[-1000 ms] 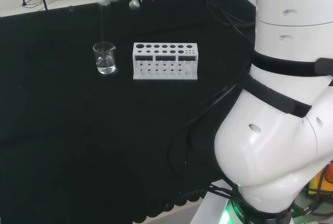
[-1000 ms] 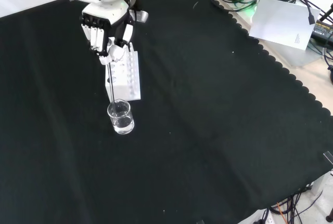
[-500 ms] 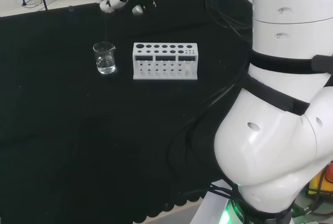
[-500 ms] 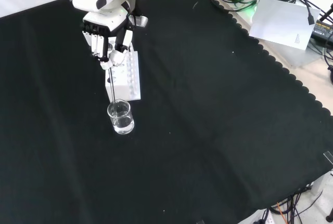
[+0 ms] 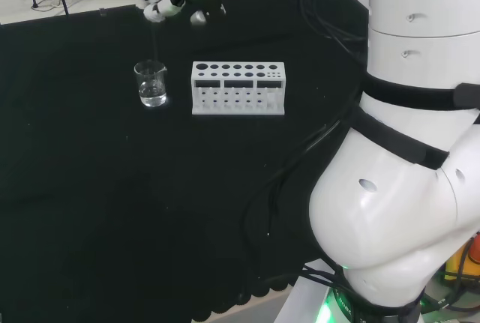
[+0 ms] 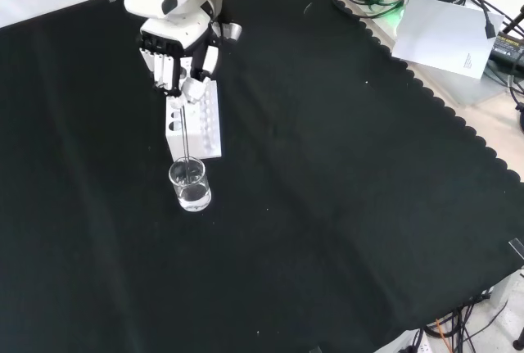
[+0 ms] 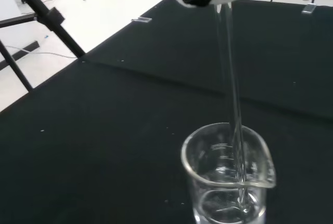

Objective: Stir in the beaker to the left of the white test tube rack with the glass rod.

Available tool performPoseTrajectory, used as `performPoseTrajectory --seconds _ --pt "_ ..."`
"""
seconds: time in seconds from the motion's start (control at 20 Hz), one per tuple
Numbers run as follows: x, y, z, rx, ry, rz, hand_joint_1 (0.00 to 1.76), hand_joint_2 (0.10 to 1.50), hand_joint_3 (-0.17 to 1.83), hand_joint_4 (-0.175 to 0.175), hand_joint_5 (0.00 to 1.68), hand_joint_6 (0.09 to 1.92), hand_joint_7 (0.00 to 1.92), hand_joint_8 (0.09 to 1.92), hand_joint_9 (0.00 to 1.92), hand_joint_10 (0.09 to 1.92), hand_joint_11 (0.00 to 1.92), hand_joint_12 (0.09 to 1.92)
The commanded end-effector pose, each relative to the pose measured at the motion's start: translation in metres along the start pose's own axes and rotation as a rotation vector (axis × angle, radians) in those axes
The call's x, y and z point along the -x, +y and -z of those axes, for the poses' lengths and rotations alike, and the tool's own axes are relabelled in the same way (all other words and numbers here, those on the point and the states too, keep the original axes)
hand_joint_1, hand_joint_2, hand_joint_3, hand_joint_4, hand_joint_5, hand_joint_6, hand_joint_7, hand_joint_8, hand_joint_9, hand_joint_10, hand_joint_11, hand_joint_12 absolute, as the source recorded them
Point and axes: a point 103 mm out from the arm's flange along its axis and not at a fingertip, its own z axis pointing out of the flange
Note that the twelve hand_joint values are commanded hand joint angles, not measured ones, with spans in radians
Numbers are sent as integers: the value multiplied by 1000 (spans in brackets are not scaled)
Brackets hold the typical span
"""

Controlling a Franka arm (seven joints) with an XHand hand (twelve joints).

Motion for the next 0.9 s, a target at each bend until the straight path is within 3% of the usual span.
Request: performPoseTrajectory --seconds 0.05,0.25,0.5,0.9 --pt "-20 9 -5 -6 11 20 1298 940 263 -175 1142 463 1091 1178 1722 759 1657 665" --pt "-17 24 -8 -6 8 24 1298 939 263 -175 1144 461 1092 1177 1722 759 1657 665" --pt "10 33 -8 -2 9 -1 1298 939 264 -175 1145 459 1093 1175 1723 758 1657 665" --pt "35 3 -3 -6 -4 -59 1298 936 266 -175 1147 456 1096 1170 1726 758 1658 665"
